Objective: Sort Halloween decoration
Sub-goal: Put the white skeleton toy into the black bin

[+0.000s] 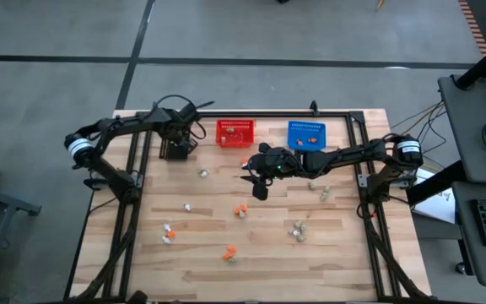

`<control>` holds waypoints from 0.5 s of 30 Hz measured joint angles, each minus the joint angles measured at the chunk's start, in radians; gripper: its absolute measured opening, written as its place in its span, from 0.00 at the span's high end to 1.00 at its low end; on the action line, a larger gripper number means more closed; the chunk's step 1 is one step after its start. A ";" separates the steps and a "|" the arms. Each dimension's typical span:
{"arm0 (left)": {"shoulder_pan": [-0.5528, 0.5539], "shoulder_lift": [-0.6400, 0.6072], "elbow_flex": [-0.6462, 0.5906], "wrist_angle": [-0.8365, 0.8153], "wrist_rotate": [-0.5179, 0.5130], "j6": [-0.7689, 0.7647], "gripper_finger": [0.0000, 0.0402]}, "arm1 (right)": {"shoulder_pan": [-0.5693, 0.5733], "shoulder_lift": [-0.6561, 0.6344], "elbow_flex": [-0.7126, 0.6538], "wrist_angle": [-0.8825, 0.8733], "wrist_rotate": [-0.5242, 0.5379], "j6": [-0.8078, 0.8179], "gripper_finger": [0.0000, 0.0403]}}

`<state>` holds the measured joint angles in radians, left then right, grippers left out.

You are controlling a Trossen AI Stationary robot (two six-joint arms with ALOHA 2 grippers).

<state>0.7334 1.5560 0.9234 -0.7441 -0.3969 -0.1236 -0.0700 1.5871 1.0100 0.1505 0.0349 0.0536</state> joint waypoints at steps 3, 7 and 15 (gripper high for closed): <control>0.000 0.005 0.000 0.001 -0.038 0.000 0.93 | 0.000 0.000 0.000 0.000 0.000 0.000 0.63; 0.000 0.001 0.000 0.003 -0.049 0.000 0.86 | 0.000 0.000 0.000 -0.002 0.000 0.000 0.63; -0.002 -0.002 0.000 0.003 -0.050 0.002 0.74 | 0.000 0.000 0.000 -0.005 0.000 0.000 0.63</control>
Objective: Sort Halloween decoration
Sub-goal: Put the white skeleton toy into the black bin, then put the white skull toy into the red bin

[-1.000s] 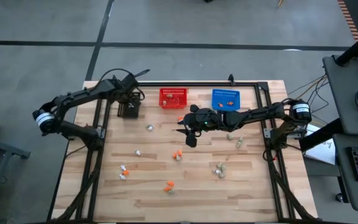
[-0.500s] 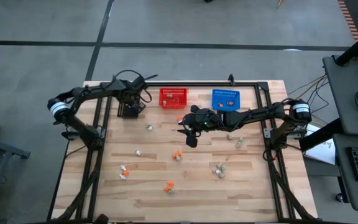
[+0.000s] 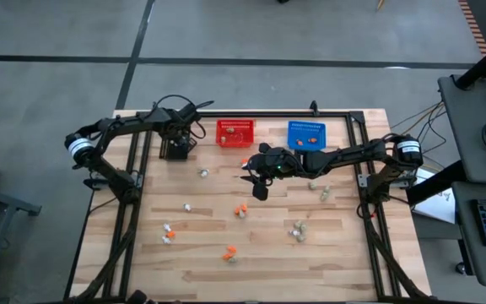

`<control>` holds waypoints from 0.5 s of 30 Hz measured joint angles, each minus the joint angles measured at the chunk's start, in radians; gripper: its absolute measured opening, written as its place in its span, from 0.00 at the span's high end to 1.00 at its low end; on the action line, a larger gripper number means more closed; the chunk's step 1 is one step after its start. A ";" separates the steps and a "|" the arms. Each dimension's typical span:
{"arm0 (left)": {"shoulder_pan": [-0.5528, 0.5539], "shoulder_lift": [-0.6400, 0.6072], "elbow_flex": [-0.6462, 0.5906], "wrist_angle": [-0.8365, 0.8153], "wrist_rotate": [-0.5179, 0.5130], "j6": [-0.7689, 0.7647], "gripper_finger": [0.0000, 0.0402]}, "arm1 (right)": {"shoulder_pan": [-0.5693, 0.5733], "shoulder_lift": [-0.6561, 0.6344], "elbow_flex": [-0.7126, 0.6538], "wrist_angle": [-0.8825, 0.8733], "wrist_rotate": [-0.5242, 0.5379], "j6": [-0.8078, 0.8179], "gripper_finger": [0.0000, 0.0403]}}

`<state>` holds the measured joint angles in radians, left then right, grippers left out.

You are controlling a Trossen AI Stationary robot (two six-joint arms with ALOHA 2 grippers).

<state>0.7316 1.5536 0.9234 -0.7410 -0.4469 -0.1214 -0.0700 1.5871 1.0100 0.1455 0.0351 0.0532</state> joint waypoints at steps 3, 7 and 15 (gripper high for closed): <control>-0.011 -0.015 0.000 -0.001 0.000 -0.012 0.72 | 0.000 0.000 0.000 -0.003 0.000 0.011 0.63; -0.055 -0.072 0.000 0.000 0.002 -0.025 0.72 | 0.000 0.000 0.000 -0.016 0.000 0.034 0.63; -0.228 -0.278 -0.001 0.020 0.003 -0.082 0.75 | 0.000 0.000 0.000 -0.018 -0.001 0.134 0.63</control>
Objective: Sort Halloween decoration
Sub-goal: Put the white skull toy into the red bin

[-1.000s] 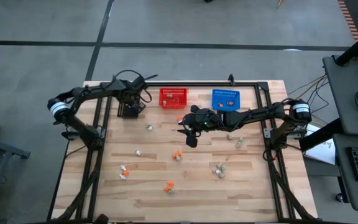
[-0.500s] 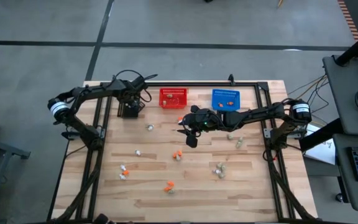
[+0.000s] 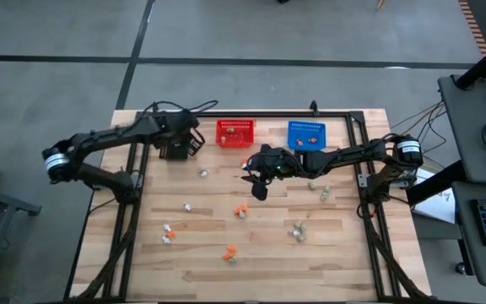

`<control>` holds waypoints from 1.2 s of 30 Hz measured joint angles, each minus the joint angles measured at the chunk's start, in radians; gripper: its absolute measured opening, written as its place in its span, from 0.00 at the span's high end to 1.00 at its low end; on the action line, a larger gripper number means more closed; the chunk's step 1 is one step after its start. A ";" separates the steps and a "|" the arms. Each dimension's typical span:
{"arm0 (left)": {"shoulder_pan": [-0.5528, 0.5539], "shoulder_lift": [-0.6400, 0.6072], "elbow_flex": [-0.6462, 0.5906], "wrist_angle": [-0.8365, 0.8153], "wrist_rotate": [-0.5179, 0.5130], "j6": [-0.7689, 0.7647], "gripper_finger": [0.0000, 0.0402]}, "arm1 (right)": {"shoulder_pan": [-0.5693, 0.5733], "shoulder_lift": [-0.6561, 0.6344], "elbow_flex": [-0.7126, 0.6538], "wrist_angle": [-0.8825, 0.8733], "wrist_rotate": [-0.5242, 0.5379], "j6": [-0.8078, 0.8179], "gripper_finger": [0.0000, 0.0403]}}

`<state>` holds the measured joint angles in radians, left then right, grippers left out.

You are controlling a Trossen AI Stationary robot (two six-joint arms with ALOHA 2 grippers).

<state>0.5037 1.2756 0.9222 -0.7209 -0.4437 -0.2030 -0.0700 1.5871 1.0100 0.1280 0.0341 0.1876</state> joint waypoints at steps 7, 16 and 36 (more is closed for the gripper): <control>-0.207 -0.155 -0.007 0.125 0.000 0.022 0.77 | 0.000 0.000 0.000 -0.055 -0.054 0.161 0.65; -0.421 -0.243 -0.102 0.408 0.001 0.098 0.77 | 0.000 0.000 0.000 -0.281 -0.122 0.317 0.70; -0.459 -0.247 -0.203 0.538 0.001 0.092 0.77 | -0.082 -0.009 0.000 -1.120 -0.057 0.497 0.75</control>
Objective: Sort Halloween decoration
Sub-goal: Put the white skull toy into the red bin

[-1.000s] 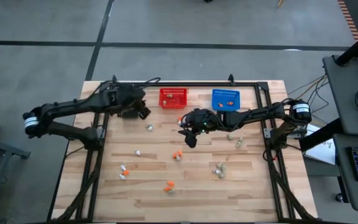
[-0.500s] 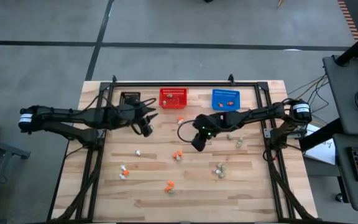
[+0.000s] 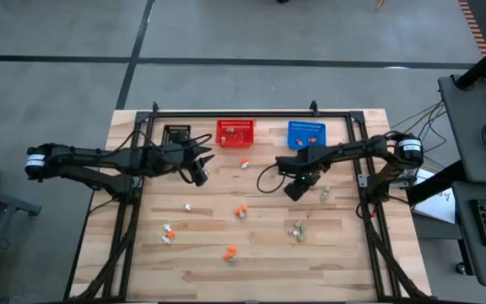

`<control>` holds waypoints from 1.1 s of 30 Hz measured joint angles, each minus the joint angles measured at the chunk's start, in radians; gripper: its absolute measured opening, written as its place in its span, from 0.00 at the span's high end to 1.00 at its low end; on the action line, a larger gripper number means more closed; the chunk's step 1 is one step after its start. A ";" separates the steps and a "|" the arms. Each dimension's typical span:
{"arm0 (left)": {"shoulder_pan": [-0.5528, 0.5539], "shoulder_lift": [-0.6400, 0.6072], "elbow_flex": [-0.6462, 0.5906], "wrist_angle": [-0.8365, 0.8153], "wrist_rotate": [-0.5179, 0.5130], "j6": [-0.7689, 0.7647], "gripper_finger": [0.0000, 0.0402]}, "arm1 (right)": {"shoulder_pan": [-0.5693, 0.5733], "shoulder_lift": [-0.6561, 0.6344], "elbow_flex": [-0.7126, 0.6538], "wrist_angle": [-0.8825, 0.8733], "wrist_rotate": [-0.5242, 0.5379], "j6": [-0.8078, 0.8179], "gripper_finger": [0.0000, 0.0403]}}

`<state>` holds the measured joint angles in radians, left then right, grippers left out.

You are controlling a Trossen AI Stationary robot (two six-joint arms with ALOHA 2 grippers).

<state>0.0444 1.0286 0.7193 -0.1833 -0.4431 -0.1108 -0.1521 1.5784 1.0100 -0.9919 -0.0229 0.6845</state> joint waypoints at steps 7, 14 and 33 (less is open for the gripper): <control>0.000 0.001 -0.001 0.004 0.000 0.001 0.77 | -0.021 0.000 0.000 -0.047 0.010 -0.012 0.65; 0.000 0.001 -0.002 0.004 0.000 0.001 0.77 | -0.021 0.014 -0.008 -0.044 0.034 -0.014 0.56; 0.000 0.002 -0.002 0.004 0.000 -0.002 0.77 | -0.020 0.060 -0.071 0.016 0.028 -0.039 0.76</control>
<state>0.0448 1.0302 0.7170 -0.1791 -0.4432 -0.1127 -0.1726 1.6382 0.9390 -0.9761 0.0056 0.6458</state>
